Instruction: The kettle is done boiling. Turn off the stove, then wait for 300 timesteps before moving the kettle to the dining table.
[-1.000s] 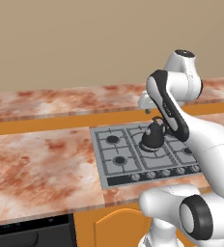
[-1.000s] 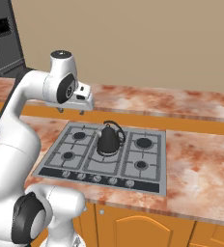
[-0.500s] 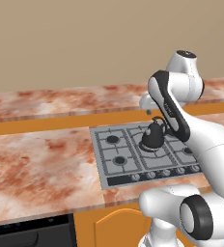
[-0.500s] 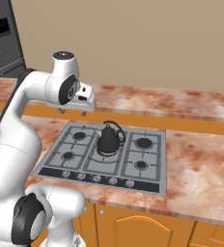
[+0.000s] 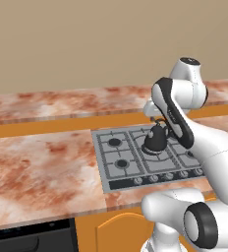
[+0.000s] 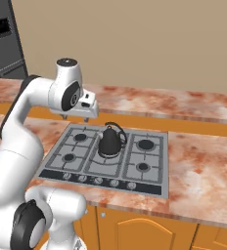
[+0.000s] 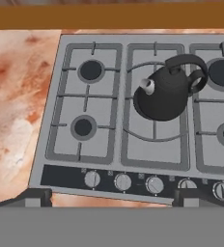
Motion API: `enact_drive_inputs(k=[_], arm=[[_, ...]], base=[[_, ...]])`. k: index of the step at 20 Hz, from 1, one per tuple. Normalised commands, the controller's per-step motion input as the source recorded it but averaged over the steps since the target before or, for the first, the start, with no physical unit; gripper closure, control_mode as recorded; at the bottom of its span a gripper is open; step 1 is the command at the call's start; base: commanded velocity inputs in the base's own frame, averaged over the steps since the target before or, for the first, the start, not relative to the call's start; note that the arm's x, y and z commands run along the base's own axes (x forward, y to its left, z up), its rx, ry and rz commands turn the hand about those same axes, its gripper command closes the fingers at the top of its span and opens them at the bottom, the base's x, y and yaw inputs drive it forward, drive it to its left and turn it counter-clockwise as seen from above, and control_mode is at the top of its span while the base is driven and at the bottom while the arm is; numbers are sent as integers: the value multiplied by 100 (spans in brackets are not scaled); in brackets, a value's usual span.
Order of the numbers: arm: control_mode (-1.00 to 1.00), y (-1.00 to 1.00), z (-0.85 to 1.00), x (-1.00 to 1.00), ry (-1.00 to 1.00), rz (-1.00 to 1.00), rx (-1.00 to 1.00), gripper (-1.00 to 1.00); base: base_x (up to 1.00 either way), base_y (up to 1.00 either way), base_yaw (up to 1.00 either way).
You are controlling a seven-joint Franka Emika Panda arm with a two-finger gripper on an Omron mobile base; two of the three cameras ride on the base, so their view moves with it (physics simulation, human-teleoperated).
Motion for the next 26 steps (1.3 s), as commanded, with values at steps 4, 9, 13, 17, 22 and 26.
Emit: enact_drive_inputs(k=[4,9,13,17,22,26], arm=[[-100,-9,-7,-16,0,0,0,-100],[-100,-9,-1,-26,-1,0,0,-100],[-100,-10,-2,-28,0,0,-1,-100],[-100,-14,-6,-28,0,0,-2,-100],[-100,-14,-11,-26,0,0,-3,-100],[-100,-12,-20,-19,0,1,-4,-100]], base=[[0,0,0],[0,0,0],[0,0,0],[0,0,0],[0,0,0],[0,0,0]])
